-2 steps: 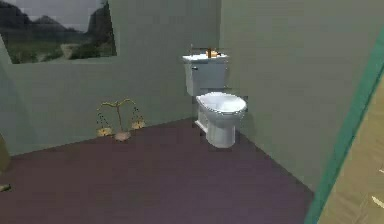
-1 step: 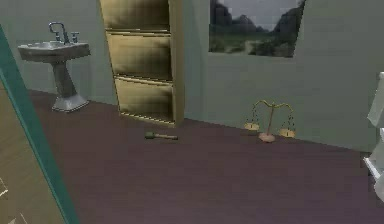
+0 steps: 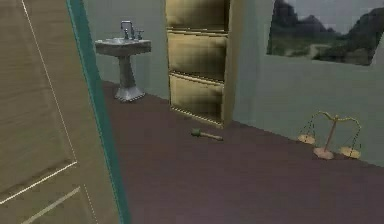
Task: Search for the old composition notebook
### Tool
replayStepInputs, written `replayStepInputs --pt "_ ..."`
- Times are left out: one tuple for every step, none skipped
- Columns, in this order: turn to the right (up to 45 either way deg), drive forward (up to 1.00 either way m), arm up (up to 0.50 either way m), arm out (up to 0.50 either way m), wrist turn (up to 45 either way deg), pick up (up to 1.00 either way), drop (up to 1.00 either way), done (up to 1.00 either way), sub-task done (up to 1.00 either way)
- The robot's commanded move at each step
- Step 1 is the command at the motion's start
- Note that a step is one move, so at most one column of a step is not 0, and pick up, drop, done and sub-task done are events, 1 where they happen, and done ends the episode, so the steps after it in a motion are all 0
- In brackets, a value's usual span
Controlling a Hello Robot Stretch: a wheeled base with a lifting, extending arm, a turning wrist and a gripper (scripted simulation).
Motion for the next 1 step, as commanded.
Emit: replayStepInputs --pt "0.0 0.75 0.00 0.00 0.0 0.00 0.00 0.00 0.00"
